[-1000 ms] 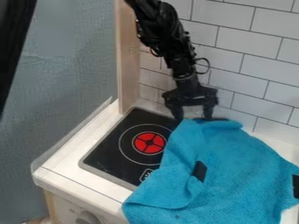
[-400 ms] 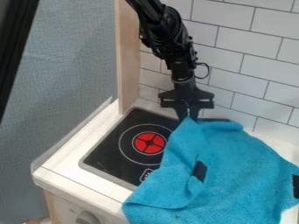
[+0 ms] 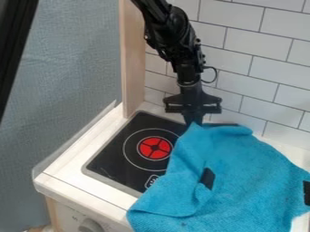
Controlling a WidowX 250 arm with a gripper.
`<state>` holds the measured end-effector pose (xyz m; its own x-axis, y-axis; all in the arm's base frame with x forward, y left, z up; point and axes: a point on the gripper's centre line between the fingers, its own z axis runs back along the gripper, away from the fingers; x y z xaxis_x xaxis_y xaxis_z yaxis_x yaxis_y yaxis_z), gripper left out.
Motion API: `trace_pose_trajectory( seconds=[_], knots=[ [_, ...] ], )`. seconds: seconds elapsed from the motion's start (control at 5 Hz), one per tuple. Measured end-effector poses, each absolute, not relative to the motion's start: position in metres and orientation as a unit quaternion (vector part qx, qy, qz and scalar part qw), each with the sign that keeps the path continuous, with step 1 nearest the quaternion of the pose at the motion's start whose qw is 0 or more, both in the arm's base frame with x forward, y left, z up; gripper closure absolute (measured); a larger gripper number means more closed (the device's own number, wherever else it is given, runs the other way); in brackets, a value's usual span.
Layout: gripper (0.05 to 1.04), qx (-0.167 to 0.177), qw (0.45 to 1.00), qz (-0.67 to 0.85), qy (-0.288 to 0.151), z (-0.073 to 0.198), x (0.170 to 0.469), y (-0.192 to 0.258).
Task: Fold the cloth from top left to bottom
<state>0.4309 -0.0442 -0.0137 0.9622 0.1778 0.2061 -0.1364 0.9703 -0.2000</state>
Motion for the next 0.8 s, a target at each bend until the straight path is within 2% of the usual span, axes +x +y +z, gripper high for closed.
trace_pose_trajectory(
  seconds=[0.2,0.8],
  knots=[
    [1.036,-0.102,0.986,0.073,-0.111,-0.010,0.429,-0.048],
    [1.036,-0.117,0.979,0.033,-0.164,0.051,0.417,-0.088]
  ],
)
